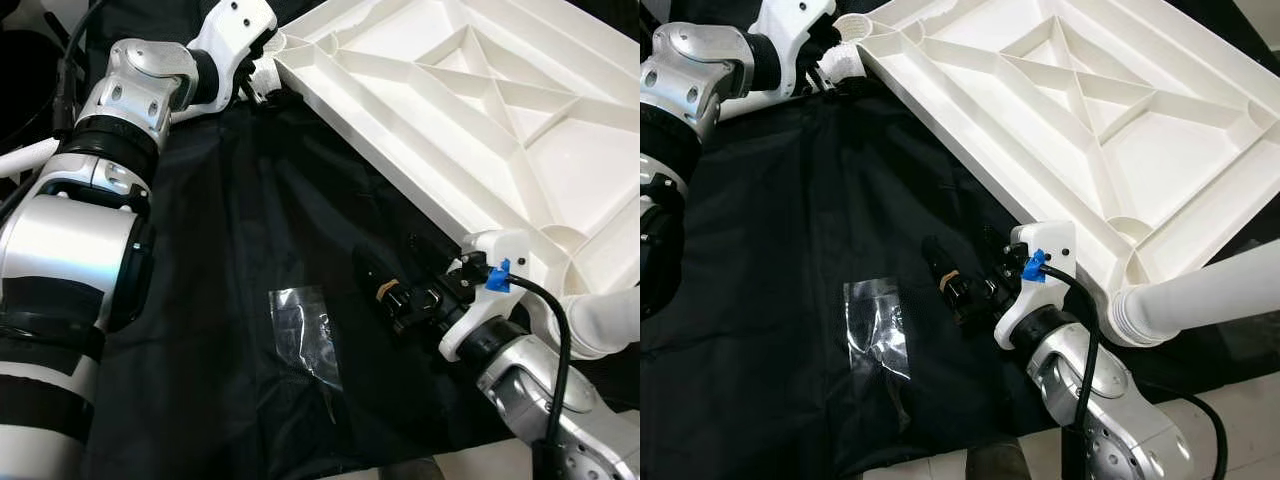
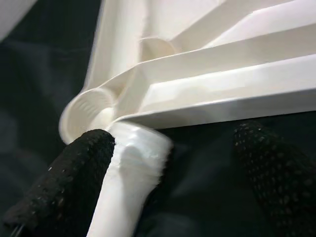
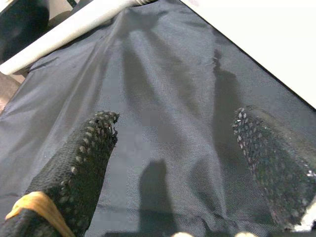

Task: Building children table

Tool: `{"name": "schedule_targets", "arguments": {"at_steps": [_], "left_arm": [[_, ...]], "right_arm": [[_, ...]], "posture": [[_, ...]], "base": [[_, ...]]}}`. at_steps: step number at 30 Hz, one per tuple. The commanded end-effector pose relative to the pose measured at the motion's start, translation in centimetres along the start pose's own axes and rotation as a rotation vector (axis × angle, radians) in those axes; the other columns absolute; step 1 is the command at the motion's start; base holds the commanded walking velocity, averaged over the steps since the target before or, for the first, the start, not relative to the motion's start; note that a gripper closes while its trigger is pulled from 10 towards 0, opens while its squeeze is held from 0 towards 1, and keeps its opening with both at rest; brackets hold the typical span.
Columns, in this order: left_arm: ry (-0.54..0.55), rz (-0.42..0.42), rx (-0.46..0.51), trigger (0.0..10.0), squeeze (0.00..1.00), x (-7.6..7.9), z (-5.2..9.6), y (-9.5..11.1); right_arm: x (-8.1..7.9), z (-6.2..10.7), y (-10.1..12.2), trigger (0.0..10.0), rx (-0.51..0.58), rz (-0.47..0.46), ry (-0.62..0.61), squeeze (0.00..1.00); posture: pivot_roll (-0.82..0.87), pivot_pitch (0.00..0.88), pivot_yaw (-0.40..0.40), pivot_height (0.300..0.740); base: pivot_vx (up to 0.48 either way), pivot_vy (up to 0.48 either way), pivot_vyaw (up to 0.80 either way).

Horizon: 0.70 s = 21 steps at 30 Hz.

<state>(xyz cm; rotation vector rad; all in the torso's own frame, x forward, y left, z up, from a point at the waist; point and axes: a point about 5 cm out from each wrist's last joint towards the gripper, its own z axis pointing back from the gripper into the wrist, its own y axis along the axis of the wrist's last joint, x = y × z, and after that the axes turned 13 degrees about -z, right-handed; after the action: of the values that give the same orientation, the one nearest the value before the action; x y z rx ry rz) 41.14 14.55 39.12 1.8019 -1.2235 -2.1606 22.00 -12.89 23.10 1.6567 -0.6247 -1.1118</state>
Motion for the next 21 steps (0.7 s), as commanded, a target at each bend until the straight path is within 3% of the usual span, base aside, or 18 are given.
{"name": "schedule_targets", "arguments": {"at_steps": [1, 2, 3, 17, 18, 19, 21], "left_arm": [[0.013, 0.002, -0.032, 10.0, 1.0, 0.0, 0.0, -0.5], [0.016, 0.001, -0.035, 10.0, 1.0, 0.0, 0.0, -0.5], [0.029, 0.0, -0.059, 10.0, 0.0, 0.2, 0.0, -0.9], [0.06, -0.033, -0.174, 10.0, 0.0, 1.6, -0.2, -3.2], [0.06, 0.018, -0.136, 10.0, 0.0, 1.3, -0.1, -3.0], [0.06, 0.018, -0.136, 10.0, 0.0, 1.3, -0.1, -3.0], [0.015, 0.174, 0.028, 10.0, 0.0, 0.8, 0.1, -1.7]], "right_arm": [[-0.7, 0.3, -0.3, 10.0, -0.013, -0.009, 0.025, 0.0], [-0.7, 0.3, -0.3, 10.0, -0.013, -0.009, 0.025, 0.0], [-0.6, 0.4, -0.2, 10.0, -0.011, -0.009, 0.022, 0.0], [-0.8, 0.7, -0.2, 10.0, -0.005, -0.02, 0.006, 0.0], [-0.9, 0.7, -0.2, 10.0, -0.005, -0.022, 0.005, 0.0], [-0.9, 0.7, -0.2, 10.0, -0.005, -0.022, 0.005, 0.0], [-0.8, 0.7, -0.3, 10.0, -0.005, -0.024, 0.002, 0.0]], "posture": [[-0.14, 0.428, 0.062, 0.74], [-0.14, 0.428, 0.062, 0.74], [-0.14, 0.43, 0.063, 0.74], [-0.14, 0.453, 0.071, 0.74], [-0.14, 0.451, 0.077, 0.74], [-0.14, 0.451, 0.077, 0.74], [-0.14, 0.441, 0.073, 0.74]], "base": [[0.0, 0.0, 0.0], [0.0, 0.0, 0.0], [0.0, 0.0, 0.0], [0.0, 0.0, 0.0], [0.0, 0.0, 0.0], [0.0, 0.0, 0.0], [0.0, 0.0, 0.0]]}}
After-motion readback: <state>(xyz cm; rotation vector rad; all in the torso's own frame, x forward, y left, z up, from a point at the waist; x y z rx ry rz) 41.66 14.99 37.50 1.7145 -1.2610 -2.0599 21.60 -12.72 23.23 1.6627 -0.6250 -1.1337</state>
